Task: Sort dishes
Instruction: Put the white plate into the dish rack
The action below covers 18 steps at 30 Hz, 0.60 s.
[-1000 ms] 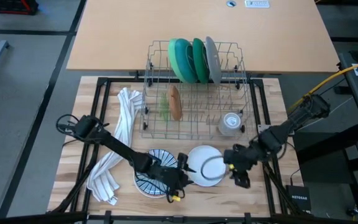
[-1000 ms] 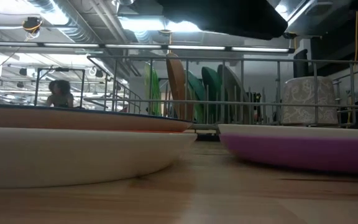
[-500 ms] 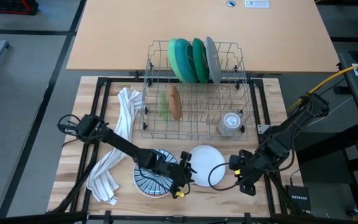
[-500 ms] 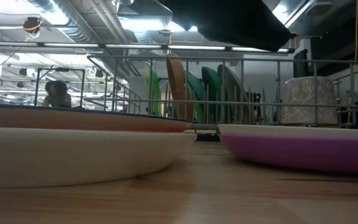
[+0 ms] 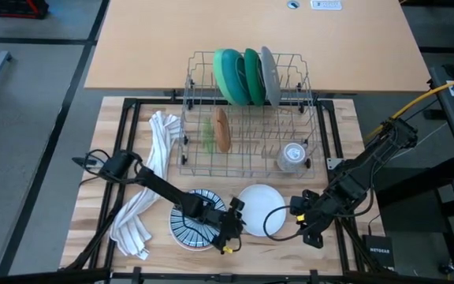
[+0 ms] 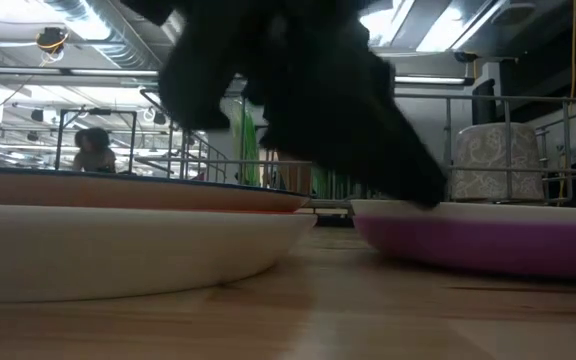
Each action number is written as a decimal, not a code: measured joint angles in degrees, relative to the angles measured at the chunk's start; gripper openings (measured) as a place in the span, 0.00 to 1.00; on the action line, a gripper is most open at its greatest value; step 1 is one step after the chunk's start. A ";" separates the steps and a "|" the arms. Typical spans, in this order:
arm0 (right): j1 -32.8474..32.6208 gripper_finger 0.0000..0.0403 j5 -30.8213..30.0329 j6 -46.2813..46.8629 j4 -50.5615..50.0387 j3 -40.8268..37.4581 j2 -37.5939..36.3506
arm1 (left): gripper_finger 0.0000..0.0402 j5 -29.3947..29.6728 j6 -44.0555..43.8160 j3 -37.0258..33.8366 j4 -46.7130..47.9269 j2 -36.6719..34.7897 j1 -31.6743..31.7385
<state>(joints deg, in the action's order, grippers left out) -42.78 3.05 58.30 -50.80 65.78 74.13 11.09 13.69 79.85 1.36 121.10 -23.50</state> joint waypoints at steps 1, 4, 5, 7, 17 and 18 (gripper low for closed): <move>0.00 0.45 0.00 0.00 -0.05 0.00 0.00 | 0.39 0.10 -0.01 -0.02 0.02 0.53 0.24; 0.01 0.45 0.01 -0.02 -0.04 0.00 0.00 | 0.39 0.84 0.22 -0.15 -0.28 0.94 0.94; 0.00 0.45 -0.02 -0.02 -0.07 0.00 0.00 | 0.39 0.92 0.20 -0.13 -0.49 0.94 1.28; 0.02 0.44 -0.02 -0.03 -0.14 0.00 0.00 | 0.39 0.88 -0.04 0.00 -0.44 0.82 1.91; 0.02 0.45 -0.02 -0.09 -0.29 0.00 0.00 | 0.34 -2.33 -0.11 -0.04 3.00 0.81 2.97; 0.02 0.45 -0.02 -0.09 -0.26 0.00 0.00 | 0.32 -2.35 -0.16 -0.04 3.11 0.79 2.96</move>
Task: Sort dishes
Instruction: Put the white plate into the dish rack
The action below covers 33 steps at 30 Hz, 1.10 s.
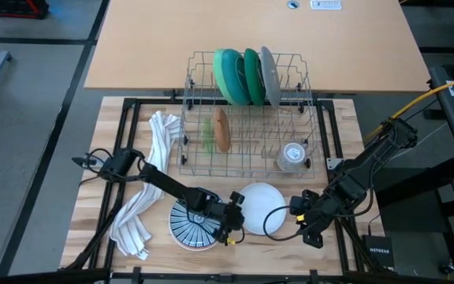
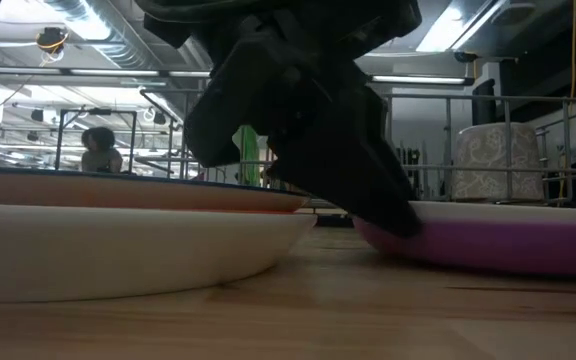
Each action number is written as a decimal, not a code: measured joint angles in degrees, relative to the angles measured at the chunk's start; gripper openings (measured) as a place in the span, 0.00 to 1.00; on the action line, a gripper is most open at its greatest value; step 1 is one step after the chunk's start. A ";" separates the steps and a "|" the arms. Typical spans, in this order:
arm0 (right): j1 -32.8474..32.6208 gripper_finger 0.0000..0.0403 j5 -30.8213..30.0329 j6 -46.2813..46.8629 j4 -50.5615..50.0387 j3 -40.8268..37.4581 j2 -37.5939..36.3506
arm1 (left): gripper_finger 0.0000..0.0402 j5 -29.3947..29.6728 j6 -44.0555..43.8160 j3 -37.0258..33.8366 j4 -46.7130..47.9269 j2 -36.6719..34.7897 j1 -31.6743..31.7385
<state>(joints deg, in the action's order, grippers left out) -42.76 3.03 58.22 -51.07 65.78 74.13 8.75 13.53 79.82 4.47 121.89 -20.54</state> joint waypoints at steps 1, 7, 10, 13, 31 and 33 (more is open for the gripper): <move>0.00 0.45 0.00 0.00 0.00 0.00 0.00 | 0.31 0.00 -0.01 0.01 0.01 0.00 -0.01; 0.00 0.45 0.04 -0.02 -0.04 0.00 0.00 | 0.19 -0.10 -0.03 0.00 -0.57 0.00 -0.08; 0.00 0.44 0.07 -0.02 -0.04 0.00 0.00 | 0.13 -0.10 -0.05 -0.01 -0.57 0.00 -0.32; 0.00 0.45 0.11 -0.02 -0.04 0.00 0.00 | 0.06 -0.10 -0.07 0.01 -0.57 0.00 -0.58; 0.02 0.45 0.20 -0.04 -0.04 0.00 0.00 | 0.02 -5.72 -14.36 -0.01 -7.32 -0.28 -1.05; 0.02 0.45 0.20 -0.04 -0.04 0.00 0.00 | 0.01 -7.62 -19.81 -0.01 -8.31 -0.28 -0.44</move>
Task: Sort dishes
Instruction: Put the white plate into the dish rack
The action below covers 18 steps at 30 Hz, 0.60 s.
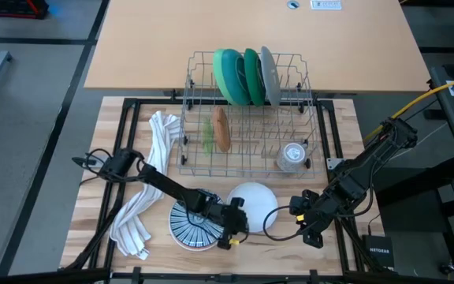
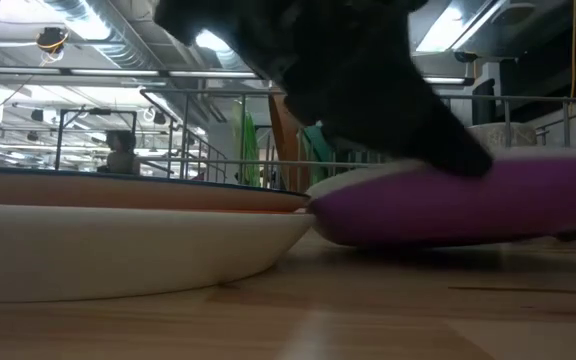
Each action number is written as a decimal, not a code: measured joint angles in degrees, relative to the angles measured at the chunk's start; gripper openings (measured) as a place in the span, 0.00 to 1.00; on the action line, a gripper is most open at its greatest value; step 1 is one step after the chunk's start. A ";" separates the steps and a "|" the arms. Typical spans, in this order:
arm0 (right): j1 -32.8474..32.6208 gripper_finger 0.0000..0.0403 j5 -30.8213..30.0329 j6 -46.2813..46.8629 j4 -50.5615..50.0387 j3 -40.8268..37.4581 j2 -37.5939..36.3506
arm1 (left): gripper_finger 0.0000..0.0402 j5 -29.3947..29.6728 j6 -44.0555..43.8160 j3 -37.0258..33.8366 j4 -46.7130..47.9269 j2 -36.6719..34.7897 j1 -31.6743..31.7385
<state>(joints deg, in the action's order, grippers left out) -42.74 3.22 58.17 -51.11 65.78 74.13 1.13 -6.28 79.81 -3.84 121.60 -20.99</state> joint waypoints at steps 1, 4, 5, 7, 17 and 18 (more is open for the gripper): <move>-0.01 0.45 0.00 0.00 0.00 0.00 0.00 | 0.01 -1.23 -2.33 0.00 -0.87 0.00 0.22; -0.01 0.45 0.00 0.00 0.00 0.00 0.00 | 0.01 -0.91 -4.20 0.02 -0.78 -0.11 0.58; 0.00 0.44 0.00 0.00 0.00 0.00 0.00 | 0.01 0.91 -5.08 0.02 0.25 -0.11 0.53; 0.00 0.45 -0.01 0.00 0.00 0.00 0.00 | 0.01 3.48 -8.75 0.00 1.58 -0.09 0.49; 0.00 0.44 -0.02 0.00 0.00 0.00 0.00 | 0.00 -8.04 -14.77 0.00 -2.10 -0.08 1.82; 0.00 0.45 -0.01 0.00 0.00 0.00 0.00 | 0.00 -8.01 -15.10 0.00 -2.34 -0.04 1.76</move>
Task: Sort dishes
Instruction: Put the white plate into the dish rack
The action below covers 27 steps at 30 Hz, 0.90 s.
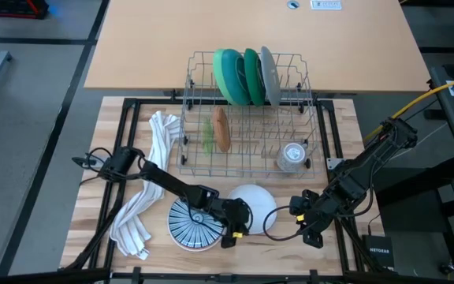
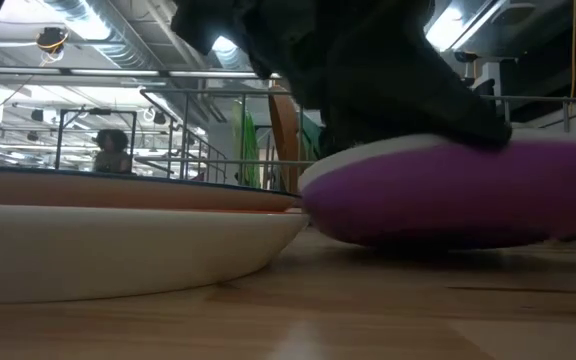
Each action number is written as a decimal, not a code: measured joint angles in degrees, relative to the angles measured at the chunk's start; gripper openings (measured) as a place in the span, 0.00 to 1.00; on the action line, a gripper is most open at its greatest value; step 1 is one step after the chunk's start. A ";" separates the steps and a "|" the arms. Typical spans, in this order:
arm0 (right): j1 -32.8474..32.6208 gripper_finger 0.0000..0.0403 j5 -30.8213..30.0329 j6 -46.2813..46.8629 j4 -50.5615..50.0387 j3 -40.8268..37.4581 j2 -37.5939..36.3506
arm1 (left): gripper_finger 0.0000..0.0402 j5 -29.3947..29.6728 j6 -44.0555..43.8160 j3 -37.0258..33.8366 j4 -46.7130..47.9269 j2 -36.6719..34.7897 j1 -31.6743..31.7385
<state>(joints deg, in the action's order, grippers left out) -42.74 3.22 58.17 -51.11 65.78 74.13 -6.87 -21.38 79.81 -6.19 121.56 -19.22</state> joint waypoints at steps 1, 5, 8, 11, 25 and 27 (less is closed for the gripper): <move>0.00 0.45 -0.02 0.00 0.00 0.00 0.00 | 0.00 0.06 -0.49 -0.02 -0.85 0.00 0.02; 0.00 0.45 -0.02 0.00 0.00 0.00 0.00 | 0.01 0.63 -0.56 0.00 -1.14 0.00 0.06; 0.00 0.45 -0.01 0.00 0.01 0.00 0.00 | 0.00 1.46 -0.51 0.00 2.43 0.00 0.06; 0.00 0.45 -0.01 0.00 0.00 0.00 0.00 | 0.02 1.52 -0.44 0.00 2.88 0.00 0.04; 0.00 0.45 -0.37 -0.30 0.00 0.00 0.00 | 0.01 2.58 -0.74 0.00 -1.98 -0.07 -0.20; -0.02 0.44 -0.67 -1.24 0.00 0.00 0.00 | 0.01 2.56 -2.37 0.00 -3.94 -0.65 -0.31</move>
<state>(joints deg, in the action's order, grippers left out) -42.76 2.55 56.93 -51.11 65.78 74.13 -4.32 -23.75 79.81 -10.13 120.91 -19.53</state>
